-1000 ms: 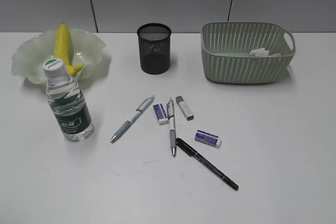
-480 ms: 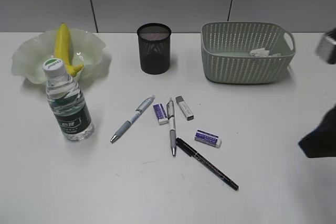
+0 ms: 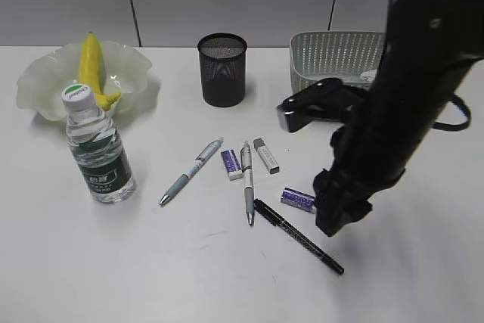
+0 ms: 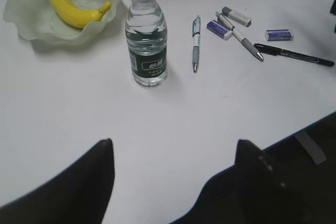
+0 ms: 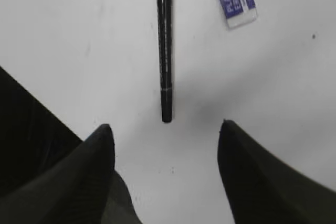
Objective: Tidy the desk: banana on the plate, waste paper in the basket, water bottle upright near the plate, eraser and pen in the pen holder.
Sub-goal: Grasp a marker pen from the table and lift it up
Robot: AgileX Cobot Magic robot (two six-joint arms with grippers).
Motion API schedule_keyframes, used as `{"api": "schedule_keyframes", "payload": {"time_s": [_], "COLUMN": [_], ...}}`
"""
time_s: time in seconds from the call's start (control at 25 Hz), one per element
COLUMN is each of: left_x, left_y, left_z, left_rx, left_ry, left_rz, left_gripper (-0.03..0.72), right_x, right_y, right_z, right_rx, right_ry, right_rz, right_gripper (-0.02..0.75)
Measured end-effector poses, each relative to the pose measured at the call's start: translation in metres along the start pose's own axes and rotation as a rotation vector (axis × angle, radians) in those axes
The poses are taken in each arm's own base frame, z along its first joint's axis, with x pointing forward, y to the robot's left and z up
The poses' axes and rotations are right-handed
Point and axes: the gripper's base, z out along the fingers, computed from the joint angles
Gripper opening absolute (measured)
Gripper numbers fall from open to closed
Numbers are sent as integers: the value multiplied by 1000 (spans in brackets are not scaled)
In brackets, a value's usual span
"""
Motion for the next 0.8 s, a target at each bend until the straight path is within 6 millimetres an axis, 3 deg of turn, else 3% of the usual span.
{"api": "schedule_keyframes", "payload": {"time_s": [0.36,0.8], "left_x": [0,0], "left_y": [0,0], "left_z": [0,0], "left_rx": [-1,-2], "left_ry": [0,-1], "left_rz": [0,1], "left_gripper": [529,518], "right_x": [-49,-51], "right_y": [-3,-8], "right_z": [58,92], "right_rx": [4,-13], "right_ry": [59,152], "right_rz": [-21,-8], "right_gripper": [487,447]}}
